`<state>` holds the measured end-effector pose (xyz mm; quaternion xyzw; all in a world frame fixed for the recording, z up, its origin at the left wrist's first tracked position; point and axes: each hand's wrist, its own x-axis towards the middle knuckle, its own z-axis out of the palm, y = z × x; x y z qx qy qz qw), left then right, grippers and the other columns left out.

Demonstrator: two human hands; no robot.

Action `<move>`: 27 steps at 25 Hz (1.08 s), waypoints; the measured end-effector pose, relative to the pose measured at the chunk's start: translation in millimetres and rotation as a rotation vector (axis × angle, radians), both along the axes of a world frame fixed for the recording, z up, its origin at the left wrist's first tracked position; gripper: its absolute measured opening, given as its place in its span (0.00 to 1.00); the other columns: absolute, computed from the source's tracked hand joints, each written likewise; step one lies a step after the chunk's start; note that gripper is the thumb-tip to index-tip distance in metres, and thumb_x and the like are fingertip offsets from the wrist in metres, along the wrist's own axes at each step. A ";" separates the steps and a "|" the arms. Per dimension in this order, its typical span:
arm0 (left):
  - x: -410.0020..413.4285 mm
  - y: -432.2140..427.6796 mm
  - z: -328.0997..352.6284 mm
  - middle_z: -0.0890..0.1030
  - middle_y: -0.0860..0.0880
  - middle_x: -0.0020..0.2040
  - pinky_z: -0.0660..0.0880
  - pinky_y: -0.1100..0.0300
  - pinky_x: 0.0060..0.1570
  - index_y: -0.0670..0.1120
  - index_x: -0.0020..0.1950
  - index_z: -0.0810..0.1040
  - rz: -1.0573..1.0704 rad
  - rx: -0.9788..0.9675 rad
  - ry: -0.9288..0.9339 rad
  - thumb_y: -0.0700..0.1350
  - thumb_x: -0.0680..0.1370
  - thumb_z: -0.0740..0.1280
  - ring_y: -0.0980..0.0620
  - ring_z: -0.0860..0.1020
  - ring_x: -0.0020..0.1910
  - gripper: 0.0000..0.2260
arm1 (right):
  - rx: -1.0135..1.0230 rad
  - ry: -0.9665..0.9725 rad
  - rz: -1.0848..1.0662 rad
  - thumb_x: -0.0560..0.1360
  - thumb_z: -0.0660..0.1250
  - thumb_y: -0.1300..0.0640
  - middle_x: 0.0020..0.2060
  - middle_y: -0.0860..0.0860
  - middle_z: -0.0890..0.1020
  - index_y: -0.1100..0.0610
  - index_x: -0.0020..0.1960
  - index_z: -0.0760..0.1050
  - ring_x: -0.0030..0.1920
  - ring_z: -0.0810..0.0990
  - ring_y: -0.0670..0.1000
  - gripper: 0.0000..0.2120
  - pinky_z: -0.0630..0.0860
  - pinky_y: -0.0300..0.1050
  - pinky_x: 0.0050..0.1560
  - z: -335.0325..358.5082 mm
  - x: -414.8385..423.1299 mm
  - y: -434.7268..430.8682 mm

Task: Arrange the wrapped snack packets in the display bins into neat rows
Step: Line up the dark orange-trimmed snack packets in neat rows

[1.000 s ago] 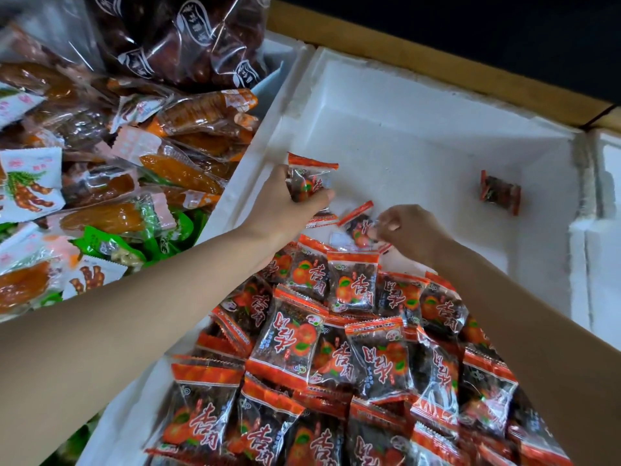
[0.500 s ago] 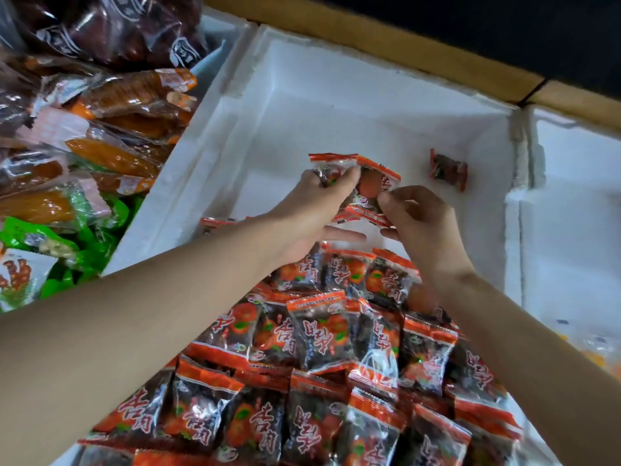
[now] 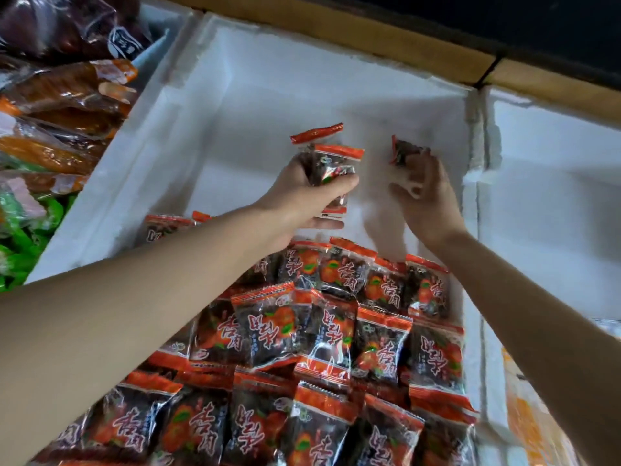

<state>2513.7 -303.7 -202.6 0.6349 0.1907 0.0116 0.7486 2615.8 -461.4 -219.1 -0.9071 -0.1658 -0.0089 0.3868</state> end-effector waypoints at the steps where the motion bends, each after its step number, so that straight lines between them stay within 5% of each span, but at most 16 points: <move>1: 1.2 3.0 0.2 0.80 0.48 0.56 0.82 0.54 0.42 0.49 0.63 0.72 -0.012 0.010 0.000 0.45 0.74 0.72 0.49 0.81 0.52 0.19 | -0.132 0.006 0.002 0.73 0.67 0.63 0.66 0.58 0.69 0.61 0.70 0.61 0.65 0.69 0.57 0.28 0.65 0.43 0.64 -2.5 18.1 0.5; 5: 2.9 11.1 -2.4 0.80 0.48 0.56 0.82 0.54 0.43 0.49 0.64 0.72 -0.030 0.028 0.009 0.44 0.74 0.72 0.50 0.82 0.51 0.20 | -0.372 0.118 0.037 0.71 0.65 0.67 0.73 0.61 0.57 0.56 0.75 0.52 0.69 0.64 0.64 0.37 0.66 0.51 0.64 -12.4 57.0 11.8; 11: 1.6 25.8 -0.8 0.79 0.47 0.57 0.82 0.53 0.42 0.47 0.65 0.71 0.000 0.013 0.004 0.43 0.73 0.73 0.49 0.81 0.51 0.22 | -0.275 -0.052 0.204 0.75 0.66 0.57 0.62 0.56 0.73 0.53 0.65 0.73 0.63 0.70 0.58 0.18 0.64 0.46 0.63 -24.0 34.8 31.7; 14: 0.2 30.5 3.4 0.79 0.47 0.56 0.82 0.55 0.40 0.46 0.64 0.72 0.019 0.013 0.000 0.43 0.74 0.73 0.50 0.81 0.51 0.21 | -0.325 0.005 0.080 0.73 0.70 0.51 0.63 0.58 0.70 0.55 0.67 0.69 0.64 0.66 0.61 0.25 0.63 0.47 0.64 -21.2 31.8 45.1; 17: -5.6 37.1 9.0 0.79 0.49 0.57 0.82 0.56 0.39 0.48 0.64 0.71 0.032 0.029 0.001 0.43 0.73 0.73 0.51 0.80 0.53 0.22 | -0.190 0.187 -0.022 0.67 0.76 0.52 0.60 0.56 0.74 0.59 0.67 0.67 0.61 0.72 0.57 0.33 0.69 0.43 0.57 -14.6 29.4 57.6; 20: -18.7 43.8 17.8 0.79 0.51 0.58 0.82 0.54 0.43 0.50 0.64 0.71 0.031 0.039 -0.002 0.43 0.72 0.74 0.51 0.80 0.54 0.22 | -0.111 0.248 -0.032 0.64 0.78 0.51 0.51 0.55 0.82 0.60 0.56 0.78 0.53 0.79 0.54 0.24 0.75 0.43 0.48 -14.3 19.6 61.9; 24: -50.2 55.5 28.3 0.80 0.52 0.57 0.82 0.52 0.45 0.52 0.63 0.73 0.035 0.032 -0.007 0.42 0.72 0.73 0.53 0.80 0.54 0.21 | 0.093 0.220 -0.071 0.64 0.78 0.55 0.50 0.54 0.81 0.59 0.55 0.75 0.49 0.81 0.54 0.23 0.80 0.48 0.48 3.8 -3.5 61.4; 27: -81.1 75.0 34.8 0.81 0.53 0.57 0.82 0.53 0.43 0.53 0.63 0.73 0.072 0.030 -0.012 0.40 0.72 0.73 0.54 0.80 0.54 0.21 | 0.310 0.301 0.041 0.68 0.75 0.60 0.45 0.51 0.81 0.57 0.52 0.73 0.44 0.83 0.49 0.16 0.81 0.40 0.38 26.2 -35.9 66.9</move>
